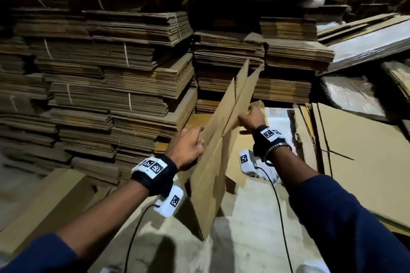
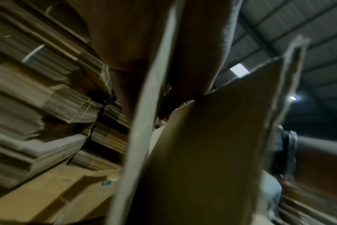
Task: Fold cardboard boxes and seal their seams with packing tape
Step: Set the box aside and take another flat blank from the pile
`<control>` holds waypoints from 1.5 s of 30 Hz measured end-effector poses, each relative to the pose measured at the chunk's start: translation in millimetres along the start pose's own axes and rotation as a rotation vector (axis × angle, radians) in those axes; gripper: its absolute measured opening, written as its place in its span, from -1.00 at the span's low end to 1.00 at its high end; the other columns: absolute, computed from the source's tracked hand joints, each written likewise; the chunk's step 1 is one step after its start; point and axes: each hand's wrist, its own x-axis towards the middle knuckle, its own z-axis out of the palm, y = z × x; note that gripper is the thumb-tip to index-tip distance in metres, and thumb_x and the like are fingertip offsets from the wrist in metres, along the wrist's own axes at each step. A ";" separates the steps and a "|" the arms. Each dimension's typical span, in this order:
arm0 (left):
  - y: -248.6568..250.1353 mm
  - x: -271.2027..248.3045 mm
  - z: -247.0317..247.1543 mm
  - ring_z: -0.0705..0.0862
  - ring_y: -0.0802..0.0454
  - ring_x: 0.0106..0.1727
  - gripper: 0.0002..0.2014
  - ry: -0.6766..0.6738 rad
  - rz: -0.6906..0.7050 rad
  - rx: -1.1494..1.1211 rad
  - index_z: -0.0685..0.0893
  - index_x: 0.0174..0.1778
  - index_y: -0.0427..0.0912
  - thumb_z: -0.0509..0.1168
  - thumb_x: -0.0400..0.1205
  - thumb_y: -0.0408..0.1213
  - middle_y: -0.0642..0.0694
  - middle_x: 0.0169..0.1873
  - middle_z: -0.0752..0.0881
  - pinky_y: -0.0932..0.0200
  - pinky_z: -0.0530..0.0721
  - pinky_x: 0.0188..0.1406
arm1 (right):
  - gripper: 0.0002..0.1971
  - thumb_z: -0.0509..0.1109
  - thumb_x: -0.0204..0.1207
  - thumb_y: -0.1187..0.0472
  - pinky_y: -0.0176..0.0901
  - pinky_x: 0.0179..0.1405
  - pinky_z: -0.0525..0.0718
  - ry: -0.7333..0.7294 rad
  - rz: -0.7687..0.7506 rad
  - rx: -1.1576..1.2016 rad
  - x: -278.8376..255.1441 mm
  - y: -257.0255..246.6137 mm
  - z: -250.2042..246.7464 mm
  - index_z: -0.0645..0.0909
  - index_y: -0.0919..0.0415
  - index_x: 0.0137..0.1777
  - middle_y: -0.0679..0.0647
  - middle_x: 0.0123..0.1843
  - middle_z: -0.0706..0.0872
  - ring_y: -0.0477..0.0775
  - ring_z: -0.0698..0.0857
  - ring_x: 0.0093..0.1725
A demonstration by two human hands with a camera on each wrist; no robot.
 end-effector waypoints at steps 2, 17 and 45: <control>-6.9 -8.1 -5.9 0.72 -0.15 0.29 -0.53 0.008 -0.049 -0.057 0.55 0.62 -0.10 0.32 0.74 -0.24 -0.15 0.38 0.74 0.07 0.64 0.17 | -0.75 0.35 0.45 0.35 0.18 -0.31 0.88 0.045 -0.024 -0.073 -7.1 8.7 -2.4 0.64 0.18 0.11 0.31 0.14 0.80 0.31 0.84 -0.08; -93.6 -16.1 -65.0 0.74 -0.35 0.15 -0.73 0.072 -0.196 0.118 0.69 0.21 -0.19 0.29 0.60 -0.31 -0.30 0.15 0.79 -0.08 0.70 0.04 | -0.72 0.50 0.49 0.08 0.17 -0.16 0.90 -0.007 -0.020 -0.636 -139.1 9.0 -22.2 0.64 0.26 0.08 0.23 -0.04 0.78 0.28 0.84 -0.16; -252.5 -115.4 18.5 0.75 -0.34 0.12 -0.66 -0.101 -0.245 0.007 0.59 0.40 -0.08 0.28 0.69 -0.23 -0.27 0.16 0.77 -0.17 0.78 0.10 | -0.76 0.47 0.57 0.25 -0.05 -0.54 0.79 -0.094 0.442 -0.610 -264.1 96.5 66.4 0.64 0.42 0.11 0.34 -0.04 0.78 0.32 0.86 -0.36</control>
